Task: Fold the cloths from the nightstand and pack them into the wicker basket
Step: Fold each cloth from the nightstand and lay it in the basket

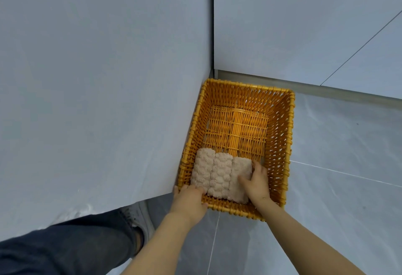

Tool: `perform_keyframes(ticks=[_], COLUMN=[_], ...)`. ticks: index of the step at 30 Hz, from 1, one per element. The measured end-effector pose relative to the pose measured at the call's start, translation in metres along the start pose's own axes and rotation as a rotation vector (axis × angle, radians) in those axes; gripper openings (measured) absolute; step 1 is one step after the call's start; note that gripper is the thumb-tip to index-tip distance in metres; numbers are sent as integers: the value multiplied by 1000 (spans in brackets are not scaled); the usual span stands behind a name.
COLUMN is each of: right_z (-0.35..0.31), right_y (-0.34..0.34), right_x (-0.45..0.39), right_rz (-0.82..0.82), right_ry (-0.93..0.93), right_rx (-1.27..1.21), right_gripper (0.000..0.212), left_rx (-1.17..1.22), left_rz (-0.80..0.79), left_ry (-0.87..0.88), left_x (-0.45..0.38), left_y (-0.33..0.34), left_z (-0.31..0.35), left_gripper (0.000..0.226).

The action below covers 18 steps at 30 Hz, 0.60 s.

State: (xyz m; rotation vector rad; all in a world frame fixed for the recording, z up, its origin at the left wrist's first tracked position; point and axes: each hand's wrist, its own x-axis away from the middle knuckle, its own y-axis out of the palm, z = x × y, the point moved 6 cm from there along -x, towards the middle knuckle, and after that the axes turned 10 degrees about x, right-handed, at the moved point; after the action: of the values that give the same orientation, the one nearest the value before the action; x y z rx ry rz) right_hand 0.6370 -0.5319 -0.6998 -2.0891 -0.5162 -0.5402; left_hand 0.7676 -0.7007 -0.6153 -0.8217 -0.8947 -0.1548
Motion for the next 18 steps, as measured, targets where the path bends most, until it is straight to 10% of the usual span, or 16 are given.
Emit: perform_keyframes(ticks=[5, 18], right_z=[-62, -72], right_y=[9, 55], right_x=[-6, -39], right_rz=[-55, -321], right_ry=[-585, -415], right_rx=[535, 424], right_gripper=[67, 52], left_rx=[1, 53], left_rz=[6, 118], left_ry=[-1, -6], left_x=[0, -6], left_y=[1, -7], left_z=[1, -3], left_gripper=[36, 28])
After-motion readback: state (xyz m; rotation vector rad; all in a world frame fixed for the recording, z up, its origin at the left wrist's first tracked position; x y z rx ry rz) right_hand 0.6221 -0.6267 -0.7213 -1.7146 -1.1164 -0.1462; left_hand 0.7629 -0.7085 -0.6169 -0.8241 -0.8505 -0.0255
